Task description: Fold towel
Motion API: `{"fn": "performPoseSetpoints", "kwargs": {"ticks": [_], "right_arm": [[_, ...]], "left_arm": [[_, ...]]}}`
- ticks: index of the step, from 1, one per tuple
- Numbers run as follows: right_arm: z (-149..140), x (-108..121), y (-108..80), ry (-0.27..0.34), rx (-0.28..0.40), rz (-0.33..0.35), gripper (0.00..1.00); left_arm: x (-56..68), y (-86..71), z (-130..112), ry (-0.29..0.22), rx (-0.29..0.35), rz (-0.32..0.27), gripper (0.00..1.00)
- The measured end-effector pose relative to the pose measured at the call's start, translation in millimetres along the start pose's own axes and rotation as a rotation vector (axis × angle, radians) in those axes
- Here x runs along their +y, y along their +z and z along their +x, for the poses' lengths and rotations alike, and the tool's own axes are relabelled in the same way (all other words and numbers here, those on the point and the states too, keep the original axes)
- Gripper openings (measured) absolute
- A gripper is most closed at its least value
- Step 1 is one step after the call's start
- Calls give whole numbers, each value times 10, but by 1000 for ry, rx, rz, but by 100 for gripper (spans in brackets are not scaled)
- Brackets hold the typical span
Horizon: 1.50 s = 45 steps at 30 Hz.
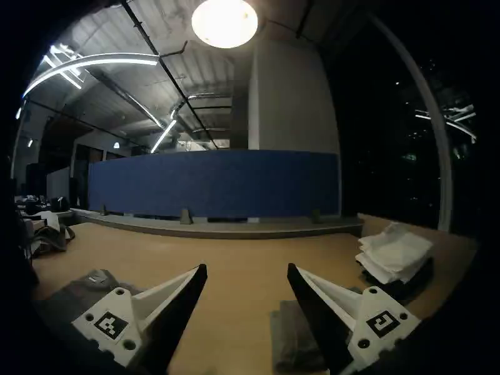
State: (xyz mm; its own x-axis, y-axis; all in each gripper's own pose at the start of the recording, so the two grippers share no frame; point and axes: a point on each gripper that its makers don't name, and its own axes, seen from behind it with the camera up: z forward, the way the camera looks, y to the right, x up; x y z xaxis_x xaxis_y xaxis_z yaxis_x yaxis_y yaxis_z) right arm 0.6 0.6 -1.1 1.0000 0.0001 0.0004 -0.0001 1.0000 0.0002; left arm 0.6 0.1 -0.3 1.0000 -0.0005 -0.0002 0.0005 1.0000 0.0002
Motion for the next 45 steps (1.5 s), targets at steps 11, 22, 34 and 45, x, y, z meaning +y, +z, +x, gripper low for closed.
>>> {"fn": "performPoseSetpoints", "kwargs": {"ticks": [11,22,34,45], "right_arm": [[12,0,3,-1,0,0,100],[29,10,-2,-2,1,-4,100],[656,4,-90,-25,5,-14,100],[1761,12,-240,-15,8,-16,100]], "left_arm": [[18,-1,-5,1,0,-5,95],[-12,17,-12,-5,-1,2,95],[-36,22,768,-19,27,-9,95],[35,-62,1859,-21,38,-26,95]]}}
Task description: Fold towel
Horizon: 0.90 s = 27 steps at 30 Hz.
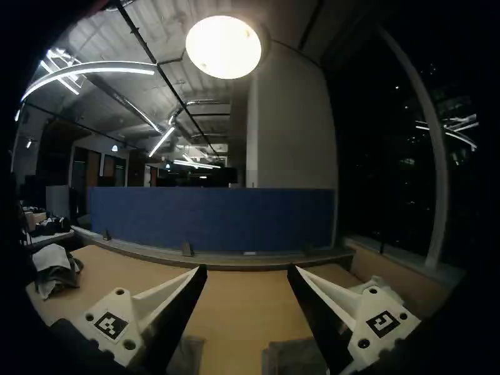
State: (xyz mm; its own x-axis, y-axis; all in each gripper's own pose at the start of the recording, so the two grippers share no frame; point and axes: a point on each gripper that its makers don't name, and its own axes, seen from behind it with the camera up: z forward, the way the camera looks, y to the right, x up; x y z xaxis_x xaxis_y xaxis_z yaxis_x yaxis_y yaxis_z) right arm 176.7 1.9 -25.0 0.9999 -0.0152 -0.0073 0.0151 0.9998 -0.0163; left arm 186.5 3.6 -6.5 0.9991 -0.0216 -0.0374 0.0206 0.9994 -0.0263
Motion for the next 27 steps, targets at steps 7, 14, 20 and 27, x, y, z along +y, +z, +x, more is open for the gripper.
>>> {"fn": "performPoseSetpoints", "kwargs": {"ticks": [7,14,20,27], "right_arm": [[340,-36,-68,1,6,12,100],[465,-51,-77,16,6,21,100],[430,-76,-73,-7,-28,50,100],[199,-381,-155,-78,-141,200,100]], "left_arm": [[60,-54,317,7,7,-14,95],[108,-57,421,12,1,-30,95],[206,-58,345,40,-43,-80,95],[605,-195,54,112,-168,-265,95]]}}
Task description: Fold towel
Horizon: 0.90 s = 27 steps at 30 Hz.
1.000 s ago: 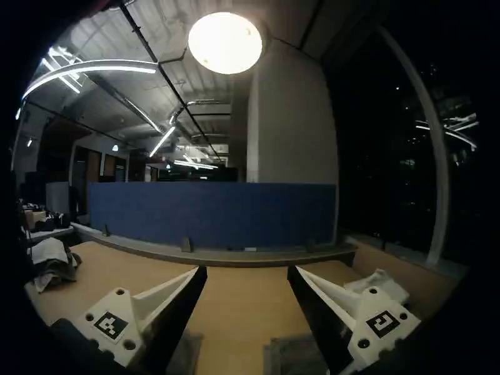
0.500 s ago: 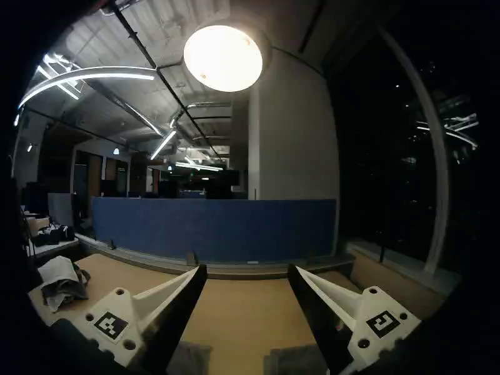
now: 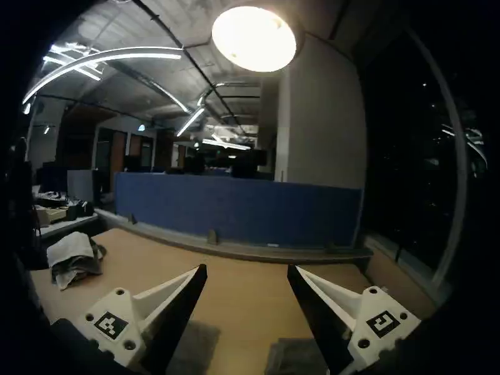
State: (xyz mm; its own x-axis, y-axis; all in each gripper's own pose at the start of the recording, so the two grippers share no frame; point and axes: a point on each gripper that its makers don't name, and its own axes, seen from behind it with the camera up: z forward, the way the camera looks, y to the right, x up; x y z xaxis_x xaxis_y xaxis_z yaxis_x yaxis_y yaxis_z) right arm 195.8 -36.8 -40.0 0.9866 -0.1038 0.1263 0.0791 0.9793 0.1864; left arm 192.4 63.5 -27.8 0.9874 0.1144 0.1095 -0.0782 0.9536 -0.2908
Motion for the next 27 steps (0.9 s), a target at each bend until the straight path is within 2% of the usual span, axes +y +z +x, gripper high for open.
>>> {"fn": "performPoseSetpoints", "kwargs": {"ticks": [9,12,18,27], "right_arm": [[-420,-491,-176,-108,-217,241,100],[-534,-599,-248,-140,-270,301,100],[-630,-723,-321,-150,-304,348,100],[-995,-815,-369,-161,-351,352,100]], "left_arm": [[625,-116,-558,57,-211,-286,95],[753,-171,-723,68,-272,-349,95],[834,-188,-811,50,-289,-370,95],[949,-240,-1184,107,-334,-381,95]]}}
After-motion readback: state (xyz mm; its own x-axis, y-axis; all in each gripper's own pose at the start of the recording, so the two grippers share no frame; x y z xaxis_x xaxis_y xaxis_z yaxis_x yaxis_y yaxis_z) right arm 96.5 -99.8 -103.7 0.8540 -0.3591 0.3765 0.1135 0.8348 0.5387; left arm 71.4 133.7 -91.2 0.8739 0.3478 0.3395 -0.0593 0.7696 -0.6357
